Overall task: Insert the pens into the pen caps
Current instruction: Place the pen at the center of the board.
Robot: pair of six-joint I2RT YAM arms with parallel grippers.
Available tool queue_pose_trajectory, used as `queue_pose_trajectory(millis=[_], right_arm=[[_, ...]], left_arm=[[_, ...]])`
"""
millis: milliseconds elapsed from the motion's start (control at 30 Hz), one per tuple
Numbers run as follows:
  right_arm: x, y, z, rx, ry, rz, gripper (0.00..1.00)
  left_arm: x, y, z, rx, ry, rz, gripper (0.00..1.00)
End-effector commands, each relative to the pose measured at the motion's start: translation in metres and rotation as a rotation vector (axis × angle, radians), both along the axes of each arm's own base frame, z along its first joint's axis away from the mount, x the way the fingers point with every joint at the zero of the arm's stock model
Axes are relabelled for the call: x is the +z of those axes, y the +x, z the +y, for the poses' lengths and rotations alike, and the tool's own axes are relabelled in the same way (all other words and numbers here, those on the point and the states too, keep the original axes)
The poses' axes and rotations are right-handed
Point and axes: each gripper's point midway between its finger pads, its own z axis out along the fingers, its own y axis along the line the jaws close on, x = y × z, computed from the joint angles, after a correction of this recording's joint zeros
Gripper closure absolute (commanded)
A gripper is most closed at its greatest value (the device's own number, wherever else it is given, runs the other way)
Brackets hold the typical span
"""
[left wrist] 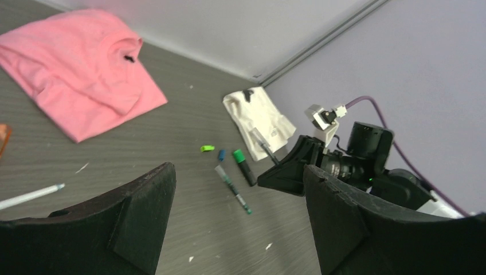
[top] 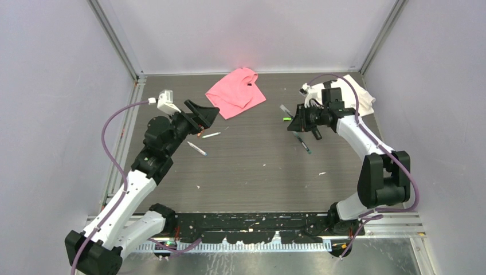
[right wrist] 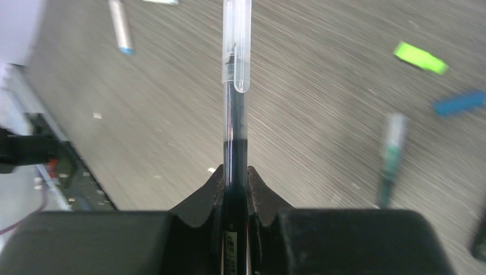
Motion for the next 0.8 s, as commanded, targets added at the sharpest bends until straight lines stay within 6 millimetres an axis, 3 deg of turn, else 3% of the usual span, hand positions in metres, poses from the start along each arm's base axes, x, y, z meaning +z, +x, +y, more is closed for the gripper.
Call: queue_pose_trajectory(millis=[0, 133, 333, 567, 767], right_arm=[[-0.034, 0.008, -0.045, -0.037, -0.198, 0.001, 0.98], [-0.061, 0.011, -0.076, -0.057, -0.294, 0.031, 0.95], [-0.104, 0.016, -0.101, -0.054, -0.375, 0.137, 0.90], [-0.119, 0.023, -0.110, -0.069, -0.404, 0.164, 0.84], [-0.121, 0.016, -0.108, -0.050, -0.389, 0.199, 0.67]], left_arm=[[-0.021, 0.005, 0.002, 0.012, 0.028, 0.020, 0.18], [-0.029, 0.004, 0.000, 0.002, 0.018, 0.037, 0.19], [-0.039, 0.004, -0.001, 0.004, 0.002, 0.058, 0.19], [-0.046, 0.007, 0.000, 0.017, 0.009, 0.073, 0.19], [-0.051, 0.011, -0.003, 0.010, 0.013, 0.086, 0.19]])
